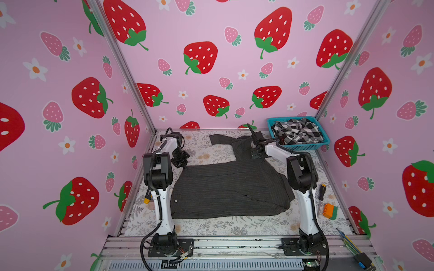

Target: Fold and stack the long sleeve shirts

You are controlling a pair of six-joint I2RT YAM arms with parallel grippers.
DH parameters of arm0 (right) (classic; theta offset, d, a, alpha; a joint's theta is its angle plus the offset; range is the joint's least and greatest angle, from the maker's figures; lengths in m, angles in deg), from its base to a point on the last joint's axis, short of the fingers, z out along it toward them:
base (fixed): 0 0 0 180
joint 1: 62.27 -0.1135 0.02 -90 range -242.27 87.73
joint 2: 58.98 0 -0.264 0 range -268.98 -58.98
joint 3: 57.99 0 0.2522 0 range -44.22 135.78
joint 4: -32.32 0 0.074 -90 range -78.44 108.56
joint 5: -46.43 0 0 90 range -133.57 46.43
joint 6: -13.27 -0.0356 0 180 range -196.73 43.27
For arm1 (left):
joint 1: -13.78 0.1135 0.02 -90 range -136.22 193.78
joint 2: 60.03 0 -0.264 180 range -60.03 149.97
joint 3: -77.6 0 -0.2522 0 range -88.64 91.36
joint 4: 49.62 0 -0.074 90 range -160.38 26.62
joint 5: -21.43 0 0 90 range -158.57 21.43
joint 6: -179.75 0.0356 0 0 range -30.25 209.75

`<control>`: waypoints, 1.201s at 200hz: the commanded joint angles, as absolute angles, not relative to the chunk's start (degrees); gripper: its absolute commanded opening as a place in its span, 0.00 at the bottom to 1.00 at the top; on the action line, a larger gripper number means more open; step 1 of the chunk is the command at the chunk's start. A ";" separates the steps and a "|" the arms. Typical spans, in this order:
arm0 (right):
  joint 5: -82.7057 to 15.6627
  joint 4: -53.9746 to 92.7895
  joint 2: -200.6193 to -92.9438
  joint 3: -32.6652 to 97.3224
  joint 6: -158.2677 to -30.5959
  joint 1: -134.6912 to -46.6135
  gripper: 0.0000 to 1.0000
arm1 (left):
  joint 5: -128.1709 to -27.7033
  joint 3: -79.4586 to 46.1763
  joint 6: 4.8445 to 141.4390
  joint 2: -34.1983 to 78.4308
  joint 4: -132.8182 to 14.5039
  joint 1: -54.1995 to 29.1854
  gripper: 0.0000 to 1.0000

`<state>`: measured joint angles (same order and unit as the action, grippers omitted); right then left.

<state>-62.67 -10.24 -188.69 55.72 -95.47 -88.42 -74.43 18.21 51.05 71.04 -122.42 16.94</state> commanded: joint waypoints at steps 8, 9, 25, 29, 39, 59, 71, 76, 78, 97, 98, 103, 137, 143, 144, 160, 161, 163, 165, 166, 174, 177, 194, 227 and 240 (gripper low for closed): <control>-55.01 -15.99 -191.11 57.61 -94.75 -87.50 0.74 | -69.98 24.18 53.85 72.99 -127.15 17.44 0.54; -54.74 -16.03 -191.14 57.76 -94.66 -87.45 0.73 | -69.98 24.33 53.92 73.02 -127.21 17.50 0.55; -52.44 -16.71 -191.39 58.75 -94.31 -87.41 0.67 | -70.32 26.70 54.69 73.13 -128.23 17.89 0.62; -51.81 -16.68 -191.39 58.91 -94.27 -87.37 0.65 | -70.32 26.93 54.83 73.00 -128.31 17.98 0.63; -50.67 -16.80 -191.43 59.48 -94.43 -87.08 0.61 | -70.15 27.72 55.03 73.08 -128.74 18.12 0.63; -47.54 -16.29 -191.34 59.60 -94.91 -86.20 0.47 | -70.81 29.24 55.31 74.42 -130.41 18.00 0.57; -46.24 -16.02 -191.35 59.46 -95.10 -85.76 0.38 | -71.89 29.47 55.53 75.50 -131.07 17.89 0.55; -45.63 -15.77 -191.34 59.36 -95.10 -85.62 0.36 | -72.14 29.51 55.65 76.01 -131.34 17.78 0.54; -45.41 -15.67 -191.34 59.32 -95.10 -85.57 0.35 | -72.16 29.56 55.78 76.16 -131.50 17.75 0.54; -42.54 -15.29 -191.81 58.93 -95.11 -84.91 0.31 | -72.24 29.32 56.58 77.53 -132.05 16.95 0.52; -42.44 -15.29 -191.80 58.90 -95.11 -84.93 0.31 | -72.29 29.31 56.60 77.62 -132.08 16.90 0.51; -41.79 -15.22 -191.94 58.82 -95.02 -84.80 0.31 | -72.62 29.12 56.77 77.77 -132.15 16.74 0.51; -40.23 -14.96 -192.49 57.87 -94.42 -84.47 0.49 | -73.66 25.28 56.92 76.61 -130.83 16.38 0.46; -40.25 -14.90 -192.49 57.67 -94.31 -84.46 0.45 | -73.66 24.37 56.64 76.16 -130.24 16.38 0.40; -40.28 -14.74 -192.49 57.66 -94.31 -84.44 0.45 | -73.66 24.25 56.63 76.14 -130.12 16.44 0.38; -41.32 -14.53 -192.49 57.53 -94.32 -84.42 0.29 | -73.66 23.32 55.99 75.81 -129.47 16.65 0.15; -41.30 -14.55 -192.49 57.54 -94.27 -84.42 0.28 | -73.66 23.33 55.99 75.83 -129.47 16.67 0.14; -41.42 -14.64 -192.49 57.51 -94.19 -84.42 0.27 | -73.71 23.33 55.93 75.89 -129.51 16.64 0.12; -41.50 -14.64 -192.42 57.48 -94.10 -84.46 0.25 | -73.74 23.44 55.92 75.93 -129.55 16.65 0.10; -41.53 -14.56 -192.41 57.47 -94.12 -84.40 0.25 | -73.79 23.43 55.91 75.93 -129.55 16.67 0.09; -41.68 -14.30 -192.16 57.36 -94.13 -84.31 0.19 | -73.73 24.08 55.81 76.19 -129.85 16.66 0.00; -41.79 -14.19 -191.98 57.34 -94.11 -84.25 0.17 | -73.63 24.41 55.82 76.35 -130.02 16.67 0.00; -42.03 -13.59 -191.20 57.74 -93.98 -83.90 0.08 | -73.00 26.27 55.65 76.62 -130.61 16.69 0.00; -41.14 -13.30 -188.43 60.07 -93.16 -82.98 0.00 | -72.35 33.66 56.79 78.49 -134.53 16.71 0.00; -39.77 -12.00 -185.67 59.23 -93.67 -82.43 0.00 | -72.19 34.37 57.13 77.61 -134.96 16.71 0.00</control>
<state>-41.33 -12.43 -189.91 58.60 -94.27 -83.87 -73.65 30.40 56.34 77.62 -131.25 16.57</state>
